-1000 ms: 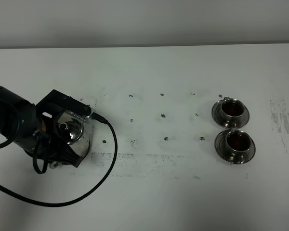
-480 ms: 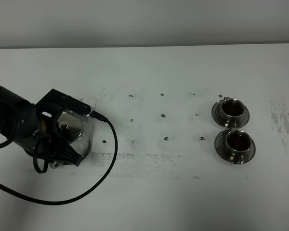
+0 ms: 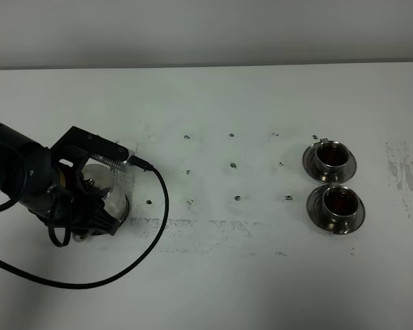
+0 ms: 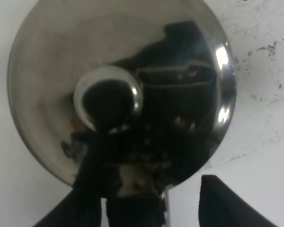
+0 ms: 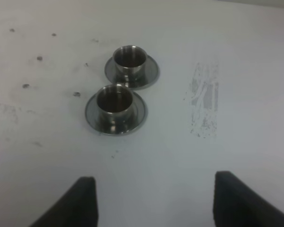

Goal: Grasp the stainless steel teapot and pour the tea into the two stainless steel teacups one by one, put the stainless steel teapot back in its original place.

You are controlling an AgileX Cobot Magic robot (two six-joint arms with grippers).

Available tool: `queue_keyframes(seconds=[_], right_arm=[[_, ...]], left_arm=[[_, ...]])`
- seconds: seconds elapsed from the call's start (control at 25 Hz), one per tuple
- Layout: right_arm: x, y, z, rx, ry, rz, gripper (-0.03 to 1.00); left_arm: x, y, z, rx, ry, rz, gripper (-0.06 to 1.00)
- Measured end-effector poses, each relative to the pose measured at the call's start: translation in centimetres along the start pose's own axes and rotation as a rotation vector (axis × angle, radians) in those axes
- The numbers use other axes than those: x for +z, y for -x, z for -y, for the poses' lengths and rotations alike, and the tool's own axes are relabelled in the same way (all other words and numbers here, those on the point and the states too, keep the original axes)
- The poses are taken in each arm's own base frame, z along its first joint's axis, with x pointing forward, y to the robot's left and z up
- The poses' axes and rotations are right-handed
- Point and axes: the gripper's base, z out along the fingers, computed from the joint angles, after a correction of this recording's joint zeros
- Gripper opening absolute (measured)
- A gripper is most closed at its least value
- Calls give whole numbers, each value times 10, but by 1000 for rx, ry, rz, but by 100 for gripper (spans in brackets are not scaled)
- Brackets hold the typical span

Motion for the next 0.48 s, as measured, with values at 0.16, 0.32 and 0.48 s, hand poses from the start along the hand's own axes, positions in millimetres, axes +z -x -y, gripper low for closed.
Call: queue_keyframes(seconds=[0.16,0.32,0.48], right_arm=[[0,0,0,0,0,0,51],[0,0,0,0,1,0,51],[0,0,0,0,1,0,51]], left_arm=[[-15,-1,-1,-14,3,34,45],[-38,-4,-2,-17,9,80,45],[-59,-8,4,4,9,127,45]])
